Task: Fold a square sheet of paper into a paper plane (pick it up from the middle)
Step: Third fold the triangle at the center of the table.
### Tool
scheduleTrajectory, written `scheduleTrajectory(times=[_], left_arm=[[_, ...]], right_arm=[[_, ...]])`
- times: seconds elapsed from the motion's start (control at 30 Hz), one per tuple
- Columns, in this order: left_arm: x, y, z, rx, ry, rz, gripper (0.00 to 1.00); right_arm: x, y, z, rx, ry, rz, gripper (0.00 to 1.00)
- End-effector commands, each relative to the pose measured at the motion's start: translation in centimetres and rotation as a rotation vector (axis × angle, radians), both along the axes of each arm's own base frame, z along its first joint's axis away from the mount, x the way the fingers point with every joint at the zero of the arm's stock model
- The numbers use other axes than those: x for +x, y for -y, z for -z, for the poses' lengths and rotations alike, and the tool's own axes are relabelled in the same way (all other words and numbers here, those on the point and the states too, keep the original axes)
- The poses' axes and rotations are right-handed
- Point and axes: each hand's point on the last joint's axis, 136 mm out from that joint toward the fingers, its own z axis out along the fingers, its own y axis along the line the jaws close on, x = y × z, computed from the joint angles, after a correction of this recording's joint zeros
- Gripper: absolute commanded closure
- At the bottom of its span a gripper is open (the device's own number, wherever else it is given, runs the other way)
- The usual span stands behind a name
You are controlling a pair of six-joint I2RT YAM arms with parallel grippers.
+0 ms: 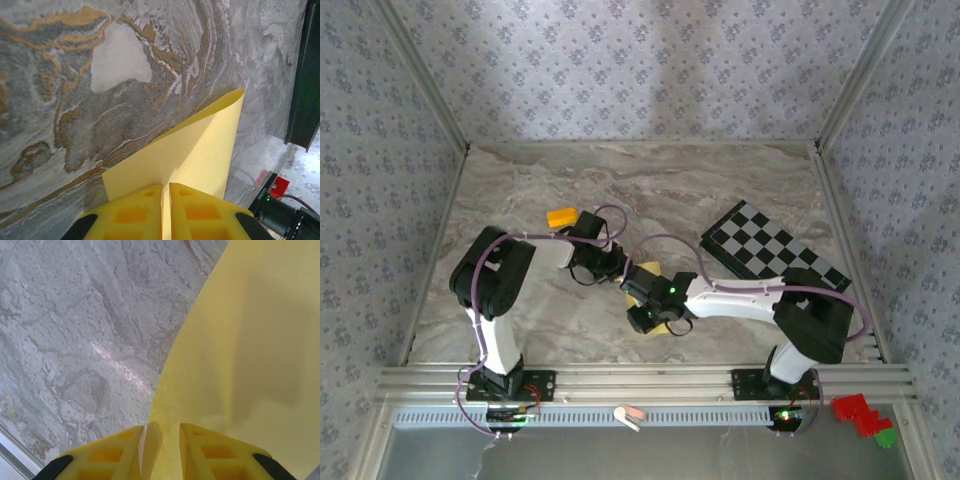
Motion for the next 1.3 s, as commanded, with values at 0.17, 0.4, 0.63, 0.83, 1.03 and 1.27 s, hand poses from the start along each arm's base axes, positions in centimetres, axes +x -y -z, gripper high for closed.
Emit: scheduleTrajectory(times=[0.17, 0.4, 0.63, 0.83, 1.03, 1.27], left_arm=[[-0.5, -0.8, 3.1, 0.088, -0.029, 0.017, 0.89], [-0.6, -1.0, 3.5, 0.113, -0.026, 0.036, 0.9], [-0.6, -1.1, 3.6, 0.129, -0.026, 0.049, 0.91], [-0.5, -1.1, 3.6, 0.135, -0.026, 0.052, 0.91], [-0.6, -1.2, 3.6, 0.135, -0.028, 0.052, 0.92], [-0.7, -1.3, 3.6, 0.14, -0.026, 0.056, 0.92]], right_arm=[[0.2, 0.6, -0.3, 0.04, -0.028, -0.001, 0.91], [1.4, 0.9, -0.6, 0.084, -0.061, 0.009, 0.94], [2.9, 2.0, -0.4, 0.106, -0.101, 0.036, 0.94], [3.7, 2.5, 0.2, 0.1, -0.125, 0.047, 0.93], [3.7, 1.8, 0.6, 0.121, -0.146, 0.037, 0.93], [3.3, 1.3, 1.3, 0.133, -0.172, 0.03, 0.91]])
